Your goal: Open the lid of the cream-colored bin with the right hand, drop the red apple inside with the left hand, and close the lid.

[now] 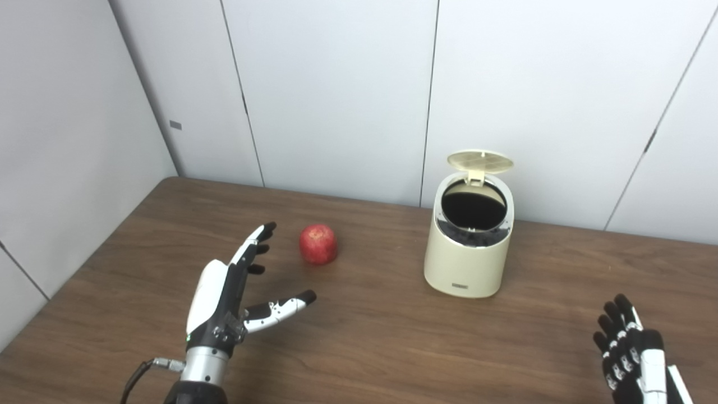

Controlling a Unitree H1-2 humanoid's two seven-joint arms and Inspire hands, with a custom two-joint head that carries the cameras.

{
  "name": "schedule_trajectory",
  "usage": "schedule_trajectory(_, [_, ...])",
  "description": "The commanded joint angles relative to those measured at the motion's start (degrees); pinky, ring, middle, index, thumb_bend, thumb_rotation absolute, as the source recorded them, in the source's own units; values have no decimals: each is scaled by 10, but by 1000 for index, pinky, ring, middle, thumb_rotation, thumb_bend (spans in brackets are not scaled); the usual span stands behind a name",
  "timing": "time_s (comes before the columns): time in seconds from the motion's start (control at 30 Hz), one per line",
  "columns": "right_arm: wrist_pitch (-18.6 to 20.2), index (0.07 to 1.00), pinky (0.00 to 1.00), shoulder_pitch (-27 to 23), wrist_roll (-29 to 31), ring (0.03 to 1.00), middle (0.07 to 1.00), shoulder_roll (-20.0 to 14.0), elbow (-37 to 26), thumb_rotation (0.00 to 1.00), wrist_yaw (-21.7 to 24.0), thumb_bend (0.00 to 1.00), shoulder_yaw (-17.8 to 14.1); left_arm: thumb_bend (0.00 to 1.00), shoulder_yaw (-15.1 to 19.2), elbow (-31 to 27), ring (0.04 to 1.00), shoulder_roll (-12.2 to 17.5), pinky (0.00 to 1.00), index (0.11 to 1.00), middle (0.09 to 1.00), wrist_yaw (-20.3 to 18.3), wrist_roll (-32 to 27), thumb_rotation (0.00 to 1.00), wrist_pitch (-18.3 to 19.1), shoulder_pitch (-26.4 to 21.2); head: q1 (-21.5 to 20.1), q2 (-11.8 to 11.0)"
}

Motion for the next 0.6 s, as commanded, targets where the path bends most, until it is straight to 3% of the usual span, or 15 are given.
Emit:
schedule_trajectory(0.0, [-10,1000,1000,-15,-3,1000,1000,2,-27,1000,-1,653,1,879,-2,-12,865,25,694,919,922,-10,33,288,13,-33,-3,-1])
schedule_trajectory(0.23, [-15,1000,1000,-10,-1,1000,1000,9,-27,1000,-3,658,1,907,-22,16,908,63,771,919,939,-85,48,270,104,-105,-11,-4])
schedule_trajectory(0.37, [-14,1000,1000,-8,-3,1000,1000,10,-32,1000,0,651,5,913,-39,67,906,80,753,931,942,-94,43,266,105,-143,-14,-2])
schedule_trajectory(0.57, [-4,1000,1000,-9,1,1000,1000,13,-42,1000,-2,639,6,921,-53,161,869,92,728,907,902,-72,32,219,80,-201,-21,1])
